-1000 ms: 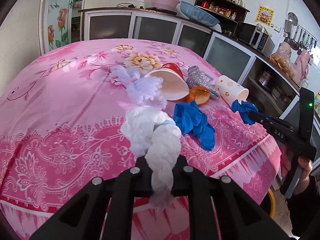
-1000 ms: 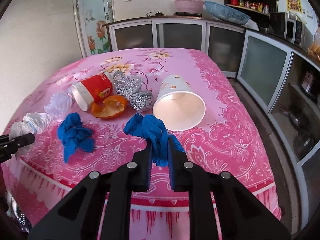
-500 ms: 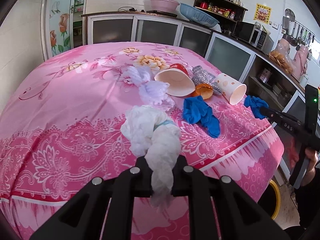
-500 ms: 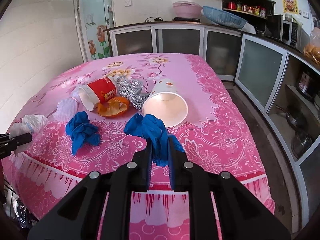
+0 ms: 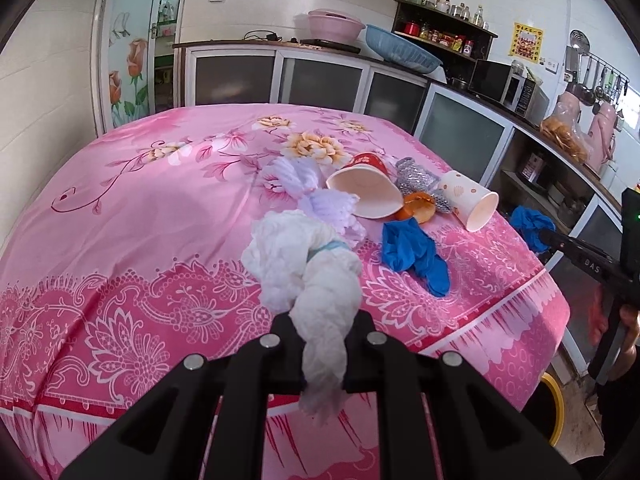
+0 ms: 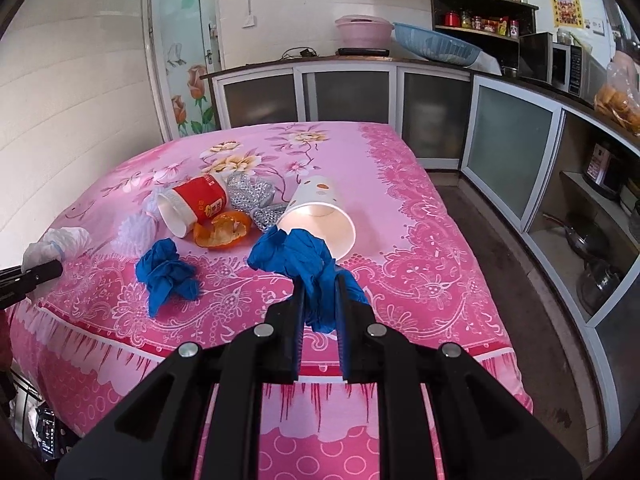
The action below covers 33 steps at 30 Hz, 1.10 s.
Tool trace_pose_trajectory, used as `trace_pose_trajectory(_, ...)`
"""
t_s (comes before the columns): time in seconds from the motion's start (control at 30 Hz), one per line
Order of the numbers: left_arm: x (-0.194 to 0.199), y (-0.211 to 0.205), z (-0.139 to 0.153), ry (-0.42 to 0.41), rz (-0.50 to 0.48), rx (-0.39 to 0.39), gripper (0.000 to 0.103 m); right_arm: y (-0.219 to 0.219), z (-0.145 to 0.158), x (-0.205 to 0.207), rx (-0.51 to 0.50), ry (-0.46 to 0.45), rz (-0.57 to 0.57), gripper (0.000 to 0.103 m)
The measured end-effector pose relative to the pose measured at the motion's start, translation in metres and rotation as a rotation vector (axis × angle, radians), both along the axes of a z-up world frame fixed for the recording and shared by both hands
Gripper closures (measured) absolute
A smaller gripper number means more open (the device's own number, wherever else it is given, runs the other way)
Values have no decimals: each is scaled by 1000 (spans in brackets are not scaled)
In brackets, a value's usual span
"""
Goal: Collect trash
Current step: 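Lift tissue and glove and carry both tools toward the yellow bin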
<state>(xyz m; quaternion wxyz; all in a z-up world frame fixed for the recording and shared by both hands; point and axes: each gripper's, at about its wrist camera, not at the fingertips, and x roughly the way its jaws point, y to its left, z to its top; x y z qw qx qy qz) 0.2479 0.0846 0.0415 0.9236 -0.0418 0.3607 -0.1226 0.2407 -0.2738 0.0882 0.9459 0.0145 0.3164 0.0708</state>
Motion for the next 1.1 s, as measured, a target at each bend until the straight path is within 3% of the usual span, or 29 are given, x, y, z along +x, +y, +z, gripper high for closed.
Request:
trace_pose_trajectory(0.33,5,1,-15,19,-7,-7,93,5,-3,4,-2,0,12,90)
trace_pose_trajectory(1.1,-18,-9,-8,-90,-186,-64,93,13,-3,2,-4,-5,54,90)
